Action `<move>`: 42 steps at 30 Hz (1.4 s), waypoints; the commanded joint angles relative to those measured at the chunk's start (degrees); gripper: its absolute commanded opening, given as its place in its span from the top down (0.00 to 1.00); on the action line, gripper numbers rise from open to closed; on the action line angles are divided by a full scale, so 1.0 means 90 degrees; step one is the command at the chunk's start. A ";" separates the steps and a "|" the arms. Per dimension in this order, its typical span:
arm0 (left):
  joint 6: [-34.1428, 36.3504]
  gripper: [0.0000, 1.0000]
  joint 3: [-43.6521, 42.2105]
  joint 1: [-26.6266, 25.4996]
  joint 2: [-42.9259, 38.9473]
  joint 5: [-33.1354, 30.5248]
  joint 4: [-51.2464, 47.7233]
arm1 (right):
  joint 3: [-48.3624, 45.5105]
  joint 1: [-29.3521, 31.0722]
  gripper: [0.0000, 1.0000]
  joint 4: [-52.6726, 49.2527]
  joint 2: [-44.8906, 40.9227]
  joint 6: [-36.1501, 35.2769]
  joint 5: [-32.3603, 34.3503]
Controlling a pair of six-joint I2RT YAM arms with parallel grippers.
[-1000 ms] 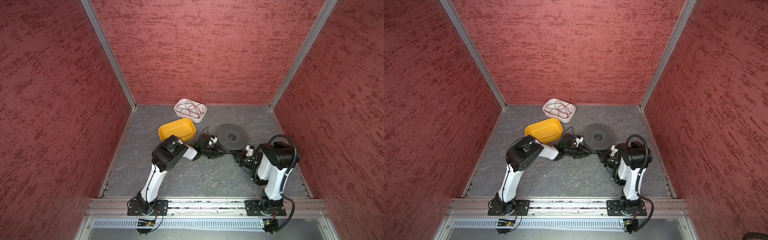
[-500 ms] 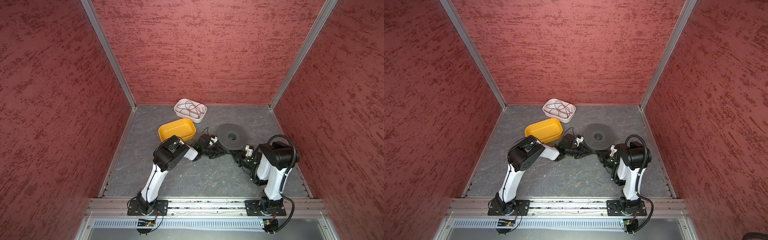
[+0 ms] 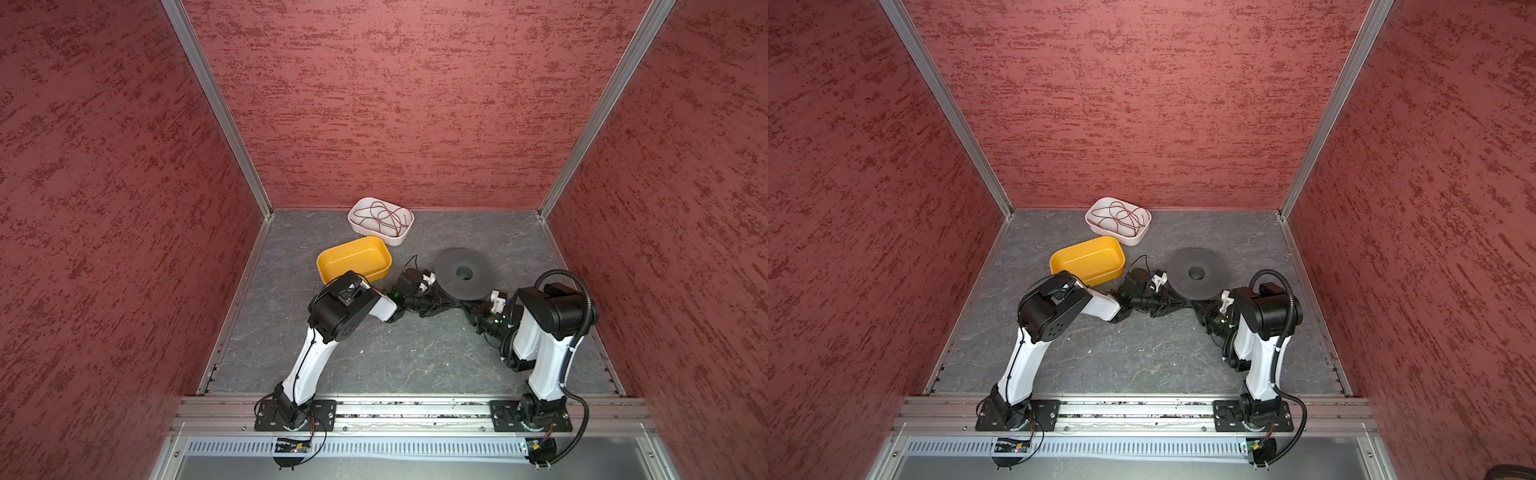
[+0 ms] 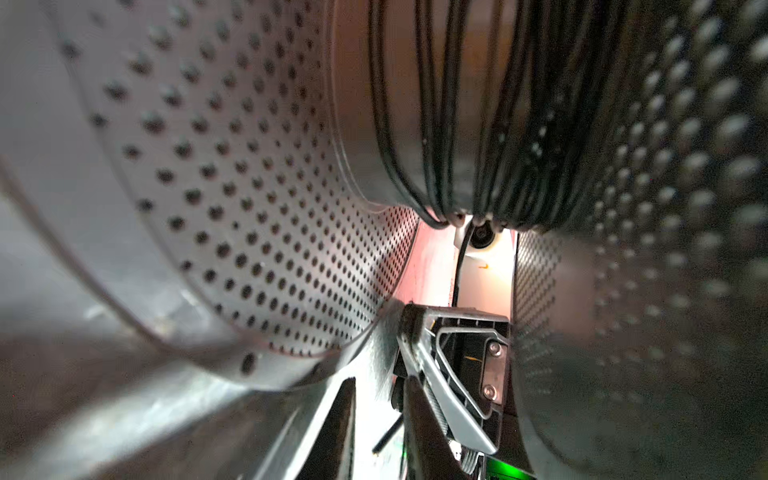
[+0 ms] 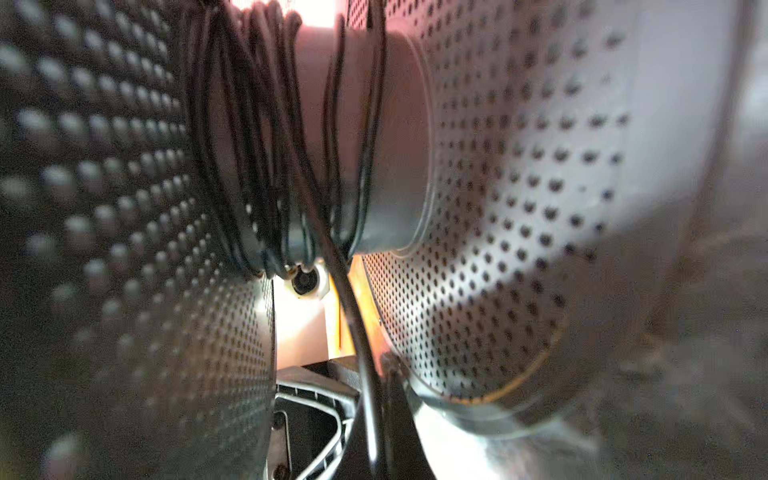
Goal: Wrap the cables
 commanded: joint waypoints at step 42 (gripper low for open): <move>-0.0048 1.00 0.0380 0.0299 0.0045 -0.0133 -0.0377 | -0.0386 0.0151 0.63 -0.3462 -0.3462 -0.1294 0.0835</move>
